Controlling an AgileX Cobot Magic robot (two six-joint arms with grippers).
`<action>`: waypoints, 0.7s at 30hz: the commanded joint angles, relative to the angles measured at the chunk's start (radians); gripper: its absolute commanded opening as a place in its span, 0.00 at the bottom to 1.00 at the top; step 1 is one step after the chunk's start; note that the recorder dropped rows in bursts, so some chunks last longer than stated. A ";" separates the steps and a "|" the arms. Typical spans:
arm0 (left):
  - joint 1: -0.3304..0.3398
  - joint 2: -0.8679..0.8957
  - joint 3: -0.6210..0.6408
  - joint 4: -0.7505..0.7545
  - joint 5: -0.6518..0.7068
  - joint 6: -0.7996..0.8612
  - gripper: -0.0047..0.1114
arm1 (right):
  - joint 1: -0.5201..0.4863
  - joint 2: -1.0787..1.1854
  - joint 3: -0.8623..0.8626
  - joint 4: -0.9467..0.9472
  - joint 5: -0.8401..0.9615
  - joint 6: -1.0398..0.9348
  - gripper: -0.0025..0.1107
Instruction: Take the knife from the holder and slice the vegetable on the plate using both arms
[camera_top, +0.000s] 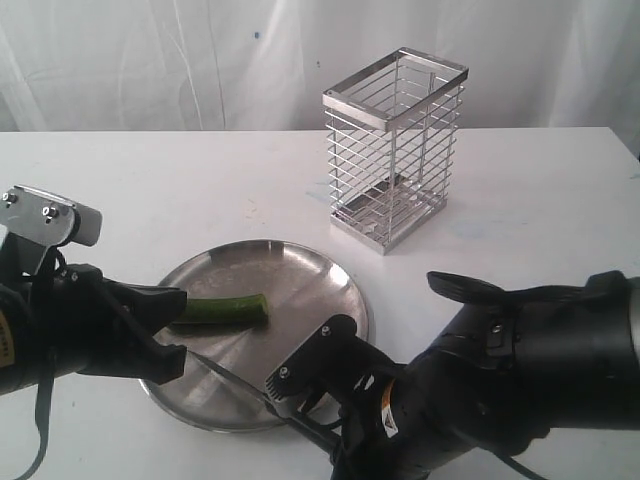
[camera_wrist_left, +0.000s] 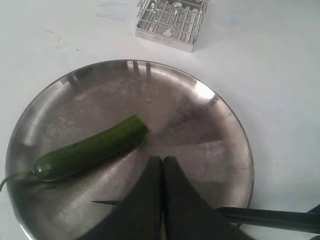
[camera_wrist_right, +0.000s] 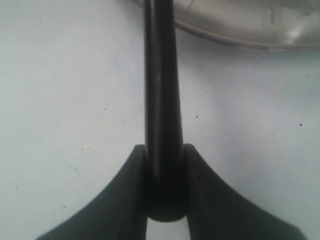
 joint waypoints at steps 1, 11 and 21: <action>-0.007 -0.001 -0.004 0.001 0.011 -0.001 0.04 | -0.008 0.000 -0.011 -0.004 -0.017 -0.003 0.19; -0.007 -0.001 -0.004 0.001 0.025 -0.003 0.04 | -0.008 0.008 -0.043 -0.004 -0.023 -0.003 0.19; -0.007 0.051 -0.004 0.253 0.069 0.026 0.22 | -0.008 0.022 -0.043 -0.004 -0.030 0.026 0.11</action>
